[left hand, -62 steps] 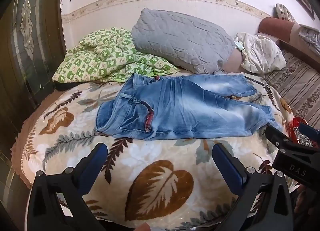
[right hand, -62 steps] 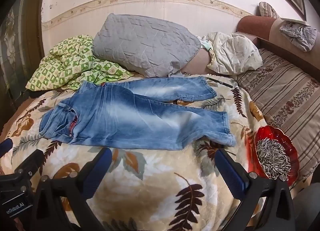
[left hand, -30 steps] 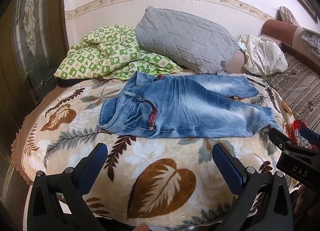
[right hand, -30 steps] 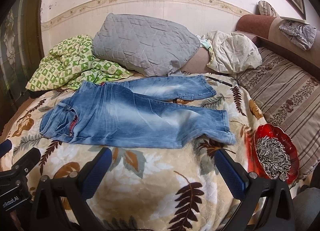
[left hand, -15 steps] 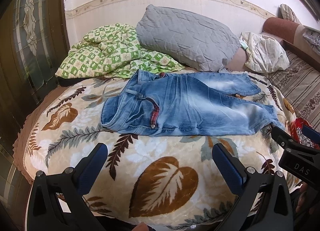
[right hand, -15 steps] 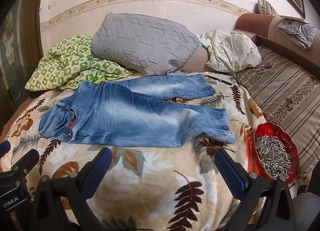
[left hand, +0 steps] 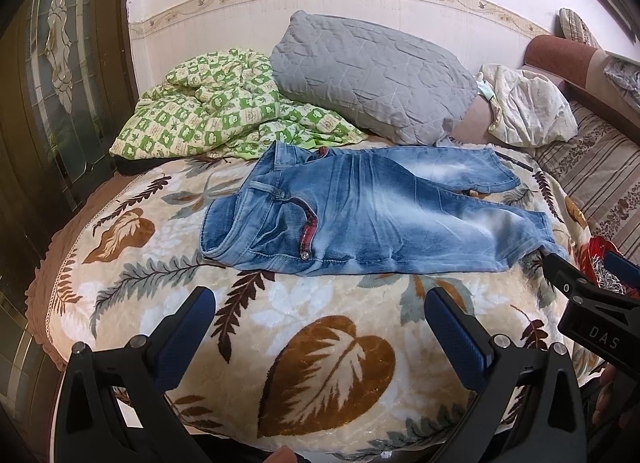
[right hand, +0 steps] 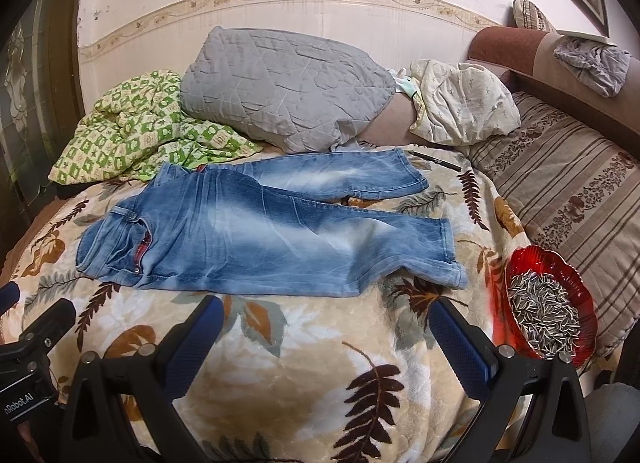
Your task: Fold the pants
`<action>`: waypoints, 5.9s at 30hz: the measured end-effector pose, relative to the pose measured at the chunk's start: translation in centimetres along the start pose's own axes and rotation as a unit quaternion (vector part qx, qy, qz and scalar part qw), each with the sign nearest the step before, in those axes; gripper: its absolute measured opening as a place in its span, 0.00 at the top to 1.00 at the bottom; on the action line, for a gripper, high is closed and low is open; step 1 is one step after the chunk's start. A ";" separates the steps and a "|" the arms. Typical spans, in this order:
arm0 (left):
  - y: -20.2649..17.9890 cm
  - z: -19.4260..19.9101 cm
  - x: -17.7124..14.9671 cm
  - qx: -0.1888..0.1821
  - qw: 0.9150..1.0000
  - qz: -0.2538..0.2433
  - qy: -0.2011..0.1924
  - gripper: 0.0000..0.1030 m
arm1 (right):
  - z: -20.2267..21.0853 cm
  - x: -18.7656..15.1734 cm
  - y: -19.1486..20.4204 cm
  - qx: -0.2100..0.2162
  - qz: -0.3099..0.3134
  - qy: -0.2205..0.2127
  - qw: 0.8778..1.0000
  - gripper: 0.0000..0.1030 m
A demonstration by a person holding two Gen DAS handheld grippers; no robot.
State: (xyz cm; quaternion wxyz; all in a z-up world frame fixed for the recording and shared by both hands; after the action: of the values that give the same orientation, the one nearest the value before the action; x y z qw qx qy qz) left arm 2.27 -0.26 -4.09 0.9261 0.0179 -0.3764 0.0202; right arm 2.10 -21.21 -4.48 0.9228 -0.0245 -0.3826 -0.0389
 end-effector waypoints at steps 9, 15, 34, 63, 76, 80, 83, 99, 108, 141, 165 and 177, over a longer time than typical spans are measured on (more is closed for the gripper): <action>-0.1 0.1 0.1 -0.002 1.000 -0.004 0.000 0.00 | 0.0 0.0 -0.2 -0.001 -0.001 0.000 1.000 0.00; -0.1 0.2 0.1 -0.003 1.000 -0.005 0.000 0.00 | -0.1 0.0 -0.6 -0.001 -0.003 0.001 1.000 0.00; -0.4 -4.6 11.3 -0.034 0.998 -0.004 -0.055 0.00 | -5.5 11.5 -5.6 -0.006 0.041 -0.010 0.999 0.00; -6.7 -22.7 20.3 -0.029 0.997 -0.065 -0.037 0.00 | -39.2 27.3 -17.5 0.064 0.028 0.126 0.990 0.00; -7.2 -23.8 20.1 -0.031 0.997 -0.070 -0.024 0.00 | -44.9 26.6 -17.2 0.076 0.030 0.212 0.974 0.21; -6.9 -23.7 20.2 -0.030 0.997 -0.066 -0.026 0.00 | -45.4 26.8 -17.1 0.089 0.021 0.210 0.973 0.21; -7.0 -23.9 20.2 -0.031 0.997 -0.066 -0.023 0.00 | -45.4 26.9 -16.7 0.104 0.017 0.213 0.971 0.38; -6.7 -23.7 20.5 -0.044 0.998 -0.051 -0.022 0.00 | -41.7 27.8 -16.0 0.103 0.037 0.158 0.981 0.90; -7.0 -23.6 20.8 -0.101 0.992 -0.077 -0.013 0.00 | -32.9 28.0 -15.4 0.140 0.088 0.086 0.982 0.90; -23.9 -38.4 24.3 -0.235 0.851 -0.445 0.152 0.68 | -28.2 25.0 -15.0 0.145 0.128 0.056 0.980 0.90; -21.2 -20.5 22.0 -0.082 0.890 -0.449 0.008 0.94 | -19.8 21.5 -15.4 0.026 0.073 0.024 0.997 0.90; -20.7 -16.9 10.4 -0.043 0.913 -0.406 -0.014 0.94 | -18.0 10.1 -17.2 0.054 -0.038 0.111 0.992 0.90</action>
State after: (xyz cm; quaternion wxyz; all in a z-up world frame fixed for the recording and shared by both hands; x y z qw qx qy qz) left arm 22.55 -19.86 -9.33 0.8493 0.1293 -0.3498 -0.3736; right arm 20.36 -40.24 -9.79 0.9574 0.0445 -0.2799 -0.0552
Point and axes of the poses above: each gripper's, at about its wrist camera, not at the fingertips, and z roughly against the way its jaws point, y to its left, x to its top, the point moved 5 cm from there along -z, roughly the way its jaws point, and after that the axes turned 5 degrees about y, right-handed, at the moved point
